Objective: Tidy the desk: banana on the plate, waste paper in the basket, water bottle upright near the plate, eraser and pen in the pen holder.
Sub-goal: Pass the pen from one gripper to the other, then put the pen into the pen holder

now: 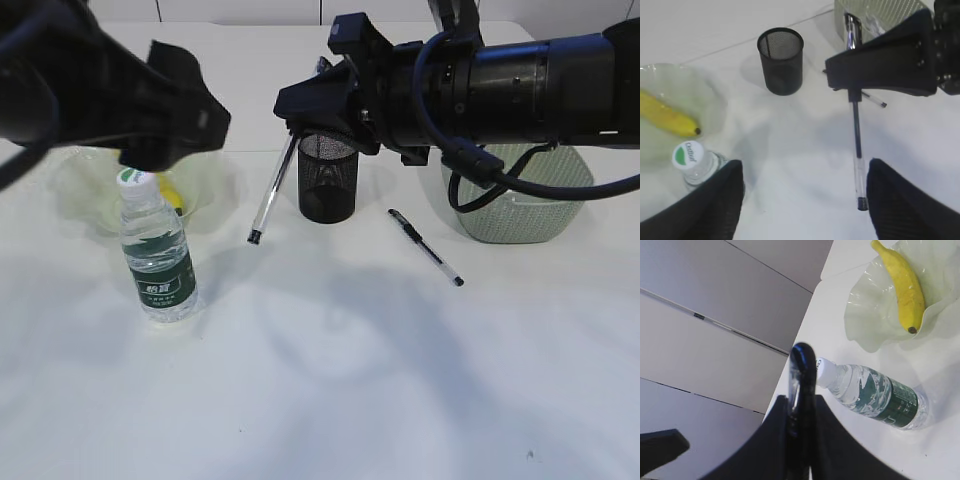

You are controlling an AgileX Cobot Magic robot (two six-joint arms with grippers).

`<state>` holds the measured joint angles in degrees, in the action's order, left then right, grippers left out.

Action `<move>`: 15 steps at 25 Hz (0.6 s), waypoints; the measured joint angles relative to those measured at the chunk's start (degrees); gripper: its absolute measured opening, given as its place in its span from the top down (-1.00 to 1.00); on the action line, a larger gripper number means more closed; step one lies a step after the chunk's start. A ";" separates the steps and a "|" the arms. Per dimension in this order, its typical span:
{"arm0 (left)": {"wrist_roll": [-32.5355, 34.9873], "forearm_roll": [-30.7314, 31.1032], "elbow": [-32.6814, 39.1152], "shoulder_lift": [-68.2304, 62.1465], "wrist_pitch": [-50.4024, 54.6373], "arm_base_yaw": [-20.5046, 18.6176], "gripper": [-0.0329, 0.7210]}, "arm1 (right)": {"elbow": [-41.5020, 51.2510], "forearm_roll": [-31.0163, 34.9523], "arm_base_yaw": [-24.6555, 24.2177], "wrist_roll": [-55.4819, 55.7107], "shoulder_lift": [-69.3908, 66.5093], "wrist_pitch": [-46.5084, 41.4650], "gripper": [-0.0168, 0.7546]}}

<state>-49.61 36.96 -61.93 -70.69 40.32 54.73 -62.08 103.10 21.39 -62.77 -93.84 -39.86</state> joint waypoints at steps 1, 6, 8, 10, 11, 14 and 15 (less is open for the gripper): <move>0.00 0.12 0.00 0.90 0.29 -0.64 -0.51 | 0.00 0.00 0.00 0.00 0.00 0.00 0.81; 0.00 -1.68 0.00 4.47 1.74 -7.44 -0.47 | 0.00 0.00 0.00 -0.10 0.00 0.00 0.81; 0.00 -2.91 0.00 5.65 2.32 -11.07 -0.46 | 0.00 0.00 0.00 -0.10 0.00 -0.23 0.81; 0.56 -3.77 0.00 6.39 2.46 -14.84 -0.46 | 0.00 0.00 0.00 -0.30 0.00 -0.61 0.81; 1.27 -4.55 0.00 6.82 2.54 -17.00 -0.46 | 0.00 0.00 0.00 -0.35 0.00 -0.85 0.81; 3.83 -8.77 0.00 7.19 2.74 -23.95 -0.46 | 0.00 0.00 0.00 -0.61 0.00 -1.41 0.81; 4.42 -10.28 0.00 7.19 2.83 -26.74 -0.46 | 0.00 0.00 0.00 -0.61 0.00 -1.47 0.81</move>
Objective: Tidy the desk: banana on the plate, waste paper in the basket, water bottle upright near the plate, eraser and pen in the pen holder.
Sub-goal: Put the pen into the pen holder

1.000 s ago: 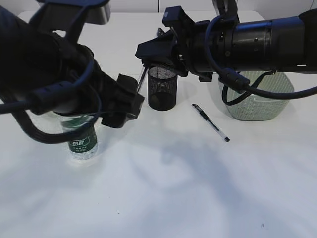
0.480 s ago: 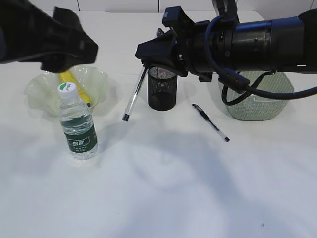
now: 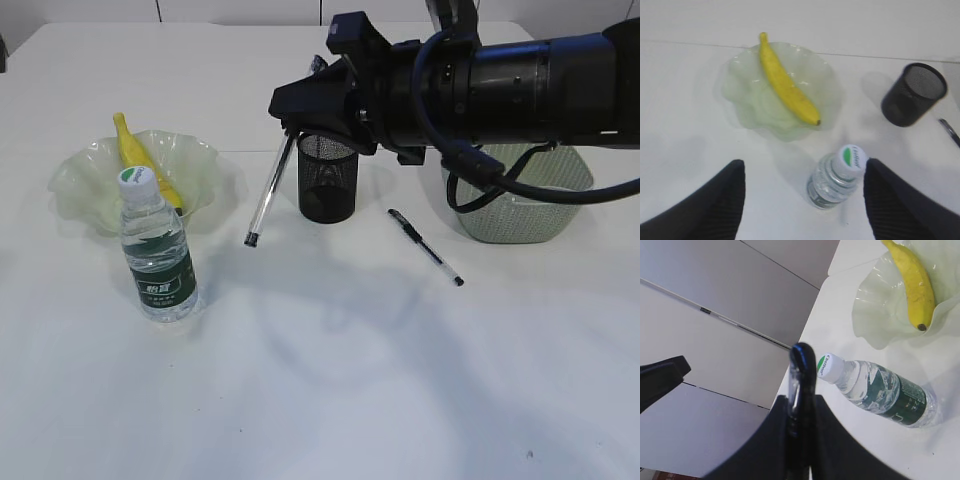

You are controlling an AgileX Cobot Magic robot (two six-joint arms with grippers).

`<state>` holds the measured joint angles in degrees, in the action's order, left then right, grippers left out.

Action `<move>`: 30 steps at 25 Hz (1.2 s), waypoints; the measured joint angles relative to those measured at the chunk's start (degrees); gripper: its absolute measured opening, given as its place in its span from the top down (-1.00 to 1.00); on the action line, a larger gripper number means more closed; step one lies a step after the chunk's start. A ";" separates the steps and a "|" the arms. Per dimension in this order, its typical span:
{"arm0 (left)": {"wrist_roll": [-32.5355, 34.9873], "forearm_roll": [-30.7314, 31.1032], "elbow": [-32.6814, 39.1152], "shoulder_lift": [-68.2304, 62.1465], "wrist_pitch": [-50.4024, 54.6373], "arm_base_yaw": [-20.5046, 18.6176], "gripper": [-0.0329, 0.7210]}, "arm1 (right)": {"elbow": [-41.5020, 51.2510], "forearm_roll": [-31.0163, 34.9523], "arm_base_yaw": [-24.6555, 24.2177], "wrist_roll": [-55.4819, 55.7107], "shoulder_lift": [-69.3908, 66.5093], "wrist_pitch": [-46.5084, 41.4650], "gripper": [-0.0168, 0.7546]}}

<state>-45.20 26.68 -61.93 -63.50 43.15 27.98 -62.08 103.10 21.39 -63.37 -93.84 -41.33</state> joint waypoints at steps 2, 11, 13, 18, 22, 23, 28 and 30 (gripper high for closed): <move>0.38 -2.04 0.00 0.00 0.14 -5.32 -0.46 | 0.00 0.00 0.00 -0.04 0.00 0.00 0.81; 5.94 -6.95 1.09 0.11 1.95 -23.12 -0.46 | 0.00 0.00 0.00 -0.13 0.00 -0.22 0.81; 10.95 -10.07 2.98 0.11 2.64 -23.92 -0.46 | 0.00 0.00 0.00 -0.13 0.00 -0.22 0.81; 24.47 -21.25 11.63 0.18 4.36 -24.05 -0.46 | 0.00 0.00 0.00 -0.25 0.00 -0.10 0.81; 33.30 -26.68 16.39 1.26 4.36 -24.05 -0.46 | 0.00 0.00 -0.34 -1.41 0.00 1.28 0.81; 34.52 -27.11 17.02 2.10 4.25 -24.05 -0.46 | -0.21 0.00 -0.50 -1.68 0.00 1.70 0.81; 40.01 -27.20 17.53 6.90 0.75 -24.05 -0.43 | -4.00 -0.26 -2.88 -2.87 0.00 6.86 0.81; 41.95 -27.20 17.53 8.05 -0.09 -24.05 -0.41 | -6.61 -1.23 -3.76 -3.69 -0.35 9.25 0.81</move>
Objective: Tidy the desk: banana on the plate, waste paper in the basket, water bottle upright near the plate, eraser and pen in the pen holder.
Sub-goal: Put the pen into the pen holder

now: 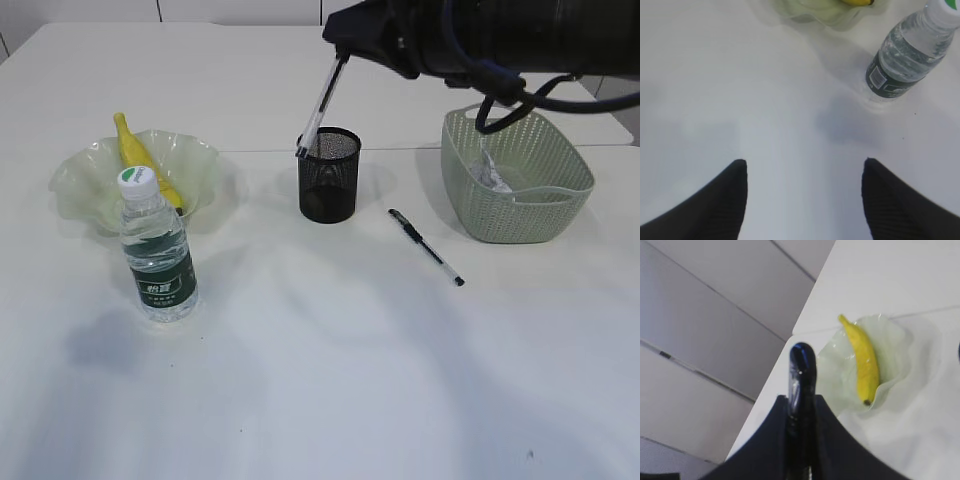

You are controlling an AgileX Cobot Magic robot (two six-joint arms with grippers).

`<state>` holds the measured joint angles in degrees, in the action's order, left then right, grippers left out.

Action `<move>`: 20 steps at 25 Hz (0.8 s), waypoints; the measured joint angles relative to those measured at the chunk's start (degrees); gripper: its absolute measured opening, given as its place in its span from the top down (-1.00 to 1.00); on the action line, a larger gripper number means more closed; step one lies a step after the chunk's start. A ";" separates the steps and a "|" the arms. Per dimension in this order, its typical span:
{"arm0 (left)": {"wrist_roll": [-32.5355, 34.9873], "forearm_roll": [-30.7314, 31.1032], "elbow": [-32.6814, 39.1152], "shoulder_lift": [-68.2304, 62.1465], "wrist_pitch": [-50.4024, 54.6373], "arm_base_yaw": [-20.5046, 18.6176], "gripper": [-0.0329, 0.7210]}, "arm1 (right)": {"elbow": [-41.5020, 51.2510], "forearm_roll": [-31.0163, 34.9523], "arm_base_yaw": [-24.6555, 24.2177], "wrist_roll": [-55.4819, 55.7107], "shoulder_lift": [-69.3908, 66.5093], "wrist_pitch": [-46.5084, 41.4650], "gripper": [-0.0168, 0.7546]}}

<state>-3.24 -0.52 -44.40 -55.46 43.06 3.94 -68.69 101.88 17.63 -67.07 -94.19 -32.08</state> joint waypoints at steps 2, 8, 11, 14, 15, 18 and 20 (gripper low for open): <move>1.55 0.00 0.00 0.22 -0.14 0.00 -0.40 | -2.46 -1.80 -0.63 -0.38 -0.84 2.10 0.81; 3.24 0.00 0.00 0.22 -0.14 0.00 -0.36 | -10.00 -9.63 -0.86 -0.68 -5.36 6.55 0.81; 3.24 0.00 0.00 0.22 -0.14 0.00 -0.30 | -14.42 -13.18 -0.86 -0.78 -8.88 8.25 0.81; 3.24 0.00 0.00 0.22 -0.02 0.00 -0.29 | -18.84 -15.68 -0.86 -1.38 -12.63 9.70 0.81; 3.24 0.00 0.00 0.22 0.07 0.00 -0.29 | -20.38 -16.69 -0.86 -1.51 -13.93 10.32 0.81; 3.24 0.00 0.00 0.22 0.62 0.00 -0.28 | -24.83 -19.93 -0.86 -2.00 -17.78 11.07 0.81; 3.24 0.00 0.00 0.22 1.02 0.00 -0.28 | -27.33 -21.62 -0.86 -3.10 -20.24 11.66 0.81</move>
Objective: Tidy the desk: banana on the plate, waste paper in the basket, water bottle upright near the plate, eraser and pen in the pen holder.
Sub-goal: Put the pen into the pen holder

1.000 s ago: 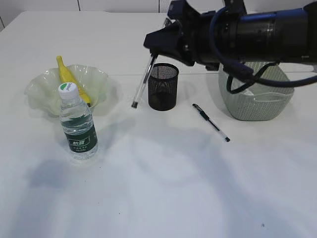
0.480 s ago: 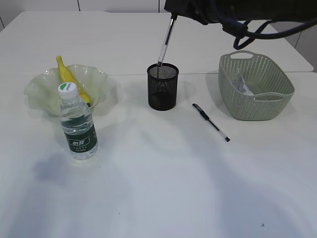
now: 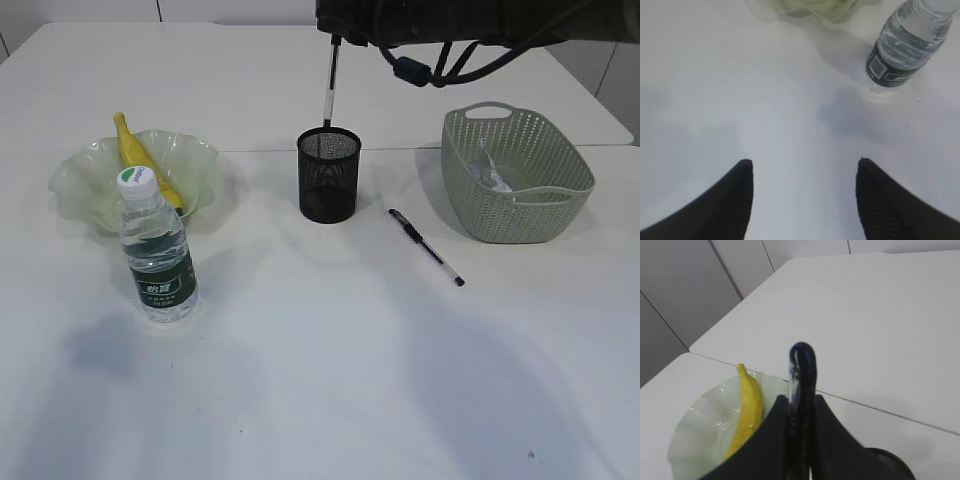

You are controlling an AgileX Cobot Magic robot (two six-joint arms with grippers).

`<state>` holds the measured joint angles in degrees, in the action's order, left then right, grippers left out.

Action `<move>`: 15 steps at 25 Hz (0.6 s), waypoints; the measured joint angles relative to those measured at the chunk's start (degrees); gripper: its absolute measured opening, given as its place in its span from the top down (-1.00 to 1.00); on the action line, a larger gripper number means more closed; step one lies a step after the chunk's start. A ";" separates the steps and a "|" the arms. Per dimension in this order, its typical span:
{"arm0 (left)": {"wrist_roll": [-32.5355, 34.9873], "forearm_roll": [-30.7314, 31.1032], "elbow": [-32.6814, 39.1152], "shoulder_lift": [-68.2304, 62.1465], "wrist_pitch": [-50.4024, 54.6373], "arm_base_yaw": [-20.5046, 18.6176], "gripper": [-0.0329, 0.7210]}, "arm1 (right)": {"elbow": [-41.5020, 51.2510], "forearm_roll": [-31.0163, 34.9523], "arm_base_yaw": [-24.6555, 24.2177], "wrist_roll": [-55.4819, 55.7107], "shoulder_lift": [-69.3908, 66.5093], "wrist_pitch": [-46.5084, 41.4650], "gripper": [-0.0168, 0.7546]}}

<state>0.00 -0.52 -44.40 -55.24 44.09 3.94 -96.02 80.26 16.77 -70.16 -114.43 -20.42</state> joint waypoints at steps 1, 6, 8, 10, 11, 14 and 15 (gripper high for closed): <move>0.00 0.00 0.00 0.00 0.15 0.00 -0.28 | -1.22 -0.35 0.00 -0.59 -1.30 0.47 0.81; 0.00 -0.17 0.00 0.00 0.28 -1.63 -0.28 | -6.08 -0.71 -1.20 -2.86 -6.99 1.46 0.81; 0.00 -0.17 0.00 0.00 0.28 -1.71 -0.28 | -7.42 -0.71 -1.88 -3.15 -8.76 1.60 0.81; 0.00 -0.17 0.00 0.00 0.28 -1.71 -0.28 | -8.84 -0.71 -2.54 -3.39 -10.45 1.60 0.81; 0.00 -0.17 0.00 0.00 -0.12 -1.71 -0.28 | -9.64 -0.71 -2.66 -3.38 -11.29 1.77 0.81; 0.00 -0.17 0.00 0.00 -0.91 -1.71 -0.28 | -11.67 -0.71 -3.05 -3.96 -13.54 1.89 0.81; 0.00 -0.17 0.00 0.00 -0.91 -1.71 -0.28 | -12.44 -0.71 -3.05 -4.27 -14.25 1.89 0.81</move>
<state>0.00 -0.70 -44.40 -55.24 43.17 2.22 -108.46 79.55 13.73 -74.43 -128.69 -18.53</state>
